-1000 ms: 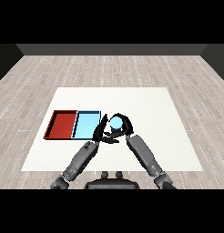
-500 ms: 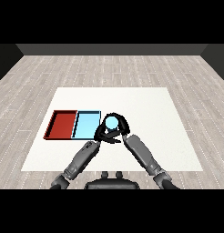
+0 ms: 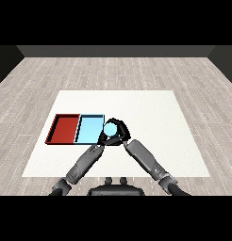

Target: Pick the blue can and put it in the blue box

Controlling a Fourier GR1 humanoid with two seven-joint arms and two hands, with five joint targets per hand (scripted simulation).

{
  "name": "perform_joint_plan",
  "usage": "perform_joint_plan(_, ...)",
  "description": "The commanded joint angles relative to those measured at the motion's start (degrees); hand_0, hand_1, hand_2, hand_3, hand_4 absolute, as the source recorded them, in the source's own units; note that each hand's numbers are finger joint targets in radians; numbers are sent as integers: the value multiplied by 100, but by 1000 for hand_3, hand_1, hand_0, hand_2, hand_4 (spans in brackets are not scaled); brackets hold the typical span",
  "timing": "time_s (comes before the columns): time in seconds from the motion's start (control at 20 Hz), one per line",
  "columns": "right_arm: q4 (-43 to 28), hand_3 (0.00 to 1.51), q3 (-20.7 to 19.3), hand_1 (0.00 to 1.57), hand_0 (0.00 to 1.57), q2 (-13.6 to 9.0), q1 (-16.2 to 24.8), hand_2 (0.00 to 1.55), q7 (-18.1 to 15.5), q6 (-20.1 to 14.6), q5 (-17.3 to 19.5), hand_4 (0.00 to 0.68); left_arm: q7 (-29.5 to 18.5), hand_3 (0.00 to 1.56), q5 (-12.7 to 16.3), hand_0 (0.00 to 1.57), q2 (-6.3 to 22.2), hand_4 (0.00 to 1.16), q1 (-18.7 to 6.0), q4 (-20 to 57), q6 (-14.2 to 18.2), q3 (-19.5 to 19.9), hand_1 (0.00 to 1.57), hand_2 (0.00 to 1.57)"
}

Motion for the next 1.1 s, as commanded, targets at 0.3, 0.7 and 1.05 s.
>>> perform_joint_plan(0.3,29,1394,478,1455,1455,55,-175,1455,-77,-311,-142,591,-59,0,-99,0,-89,706,-122,-133,546,-75,0,66)
perform_joint_plan(0.7,-200,1393,537,1435,1435,55,-163,1454,225,-342,-326,591,-532,521,327,645,-93,668,-149,335,492,-112,645,753)
perform_joint_plan(1.05,-447,1396,383,1405,1405,46,329,1451,71,-67,-317,552,-393,1368,1071,1481,-95,601,-175,540,426,-257,1481,1457)
